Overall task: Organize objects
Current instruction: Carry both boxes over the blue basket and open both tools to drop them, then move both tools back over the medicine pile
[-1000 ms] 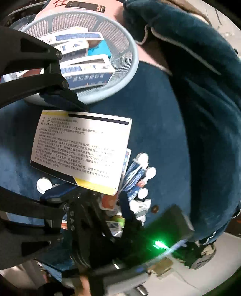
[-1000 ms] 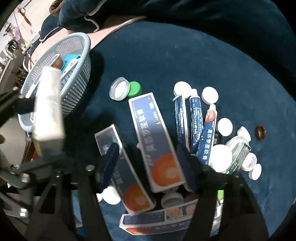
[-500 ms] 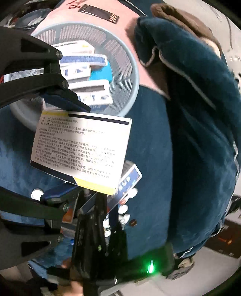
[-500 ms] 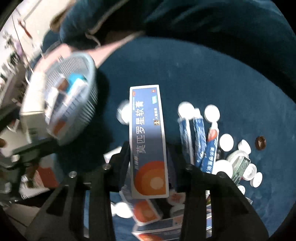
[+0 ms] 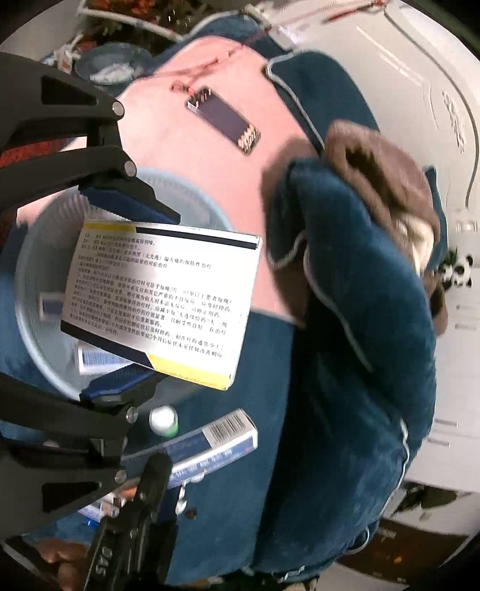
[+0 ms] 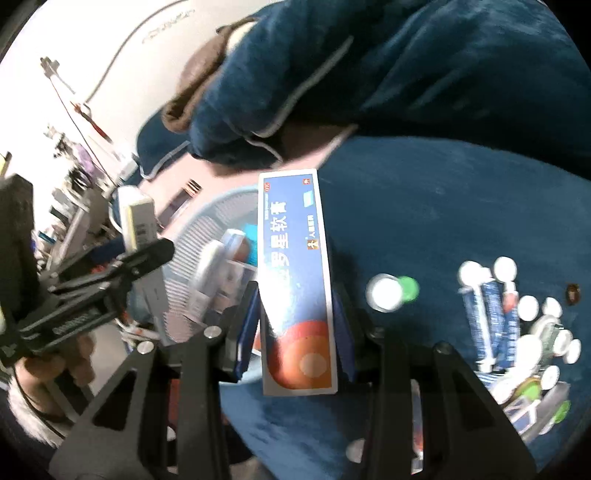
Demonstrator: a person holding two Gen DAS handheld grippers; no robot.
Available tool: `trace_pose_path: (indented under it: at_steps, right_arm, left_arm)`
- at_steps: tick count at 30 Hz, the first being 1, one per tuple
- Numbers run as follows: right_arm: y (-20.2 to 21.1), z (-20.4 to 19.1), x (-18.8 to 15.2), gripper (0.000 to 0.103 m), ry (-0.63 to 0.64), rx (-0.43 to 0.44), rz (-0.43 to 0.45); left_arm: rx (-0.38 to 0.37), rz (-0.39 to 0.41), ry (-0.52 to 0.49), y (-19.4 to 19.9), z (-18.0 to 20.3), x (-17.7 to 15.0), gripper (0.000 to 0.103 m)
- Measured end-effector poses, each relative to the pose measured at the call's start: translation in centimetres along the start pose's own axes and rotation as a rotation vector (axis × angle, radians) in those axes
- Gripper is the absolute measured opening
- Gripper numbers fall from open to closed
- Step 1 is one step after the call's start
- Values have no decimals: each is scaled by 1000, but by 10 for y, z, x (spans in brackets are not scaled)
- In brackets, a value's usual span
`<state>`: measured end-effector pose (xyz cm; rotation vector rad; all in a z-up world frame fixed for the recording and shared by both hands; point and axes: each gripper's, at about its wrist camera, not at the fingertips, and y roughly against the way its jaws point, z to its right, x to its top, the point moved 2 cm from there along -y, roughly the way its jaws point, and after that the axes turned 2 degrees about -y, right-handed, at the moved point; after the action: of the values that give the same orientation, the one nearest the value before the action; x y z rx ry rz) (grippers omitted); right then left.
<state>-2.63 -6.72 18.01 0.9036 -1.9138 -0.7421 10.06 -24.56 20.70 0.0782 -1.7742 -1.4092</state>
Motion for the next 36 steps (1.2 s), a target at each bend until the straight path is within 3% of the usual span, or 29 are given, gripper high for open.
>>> trace_pose_path:
  at_steps: [5, 7, 8, 10, 12, 14, 21, 36]
  right_arm:
    - [-27, -11, 2, 41, -102, 95, -30]
    - [-49, -9, -5, 51, -180, 230, -131]
    - [-56, -6, -8, 62, -220, 266, -160]
    - [-52, 0, -10, 74, -249, 253, -138]
    - [-43, 2, -7, 91, -218, 195, -104]
    - [-34, 4, -6, 102, -180, 128, -76]
    - [-29, 5, -14, 103, -52, -14, -89]
    - [-17, 7, -23, 103, -17, -31, -89]
  left_arm:
    - [98, -58, -20, -19, -19, 1, 74]
    - [116, -127, -4, -36, -25, -6, 80]
    - [115, -152, 5, -42, -28, -11, 86]
    - [135, -152, -6, -45, -27, -18, 90]
    - [178, -146, -22, -44, -24, -22, 100]
    - [184, -136, -17, -43, -23, -26, 102]
    - [178, -136, 9, -39, -21, -32, 102]
    - [172, -100, -9, -22, -2, -29, 102]
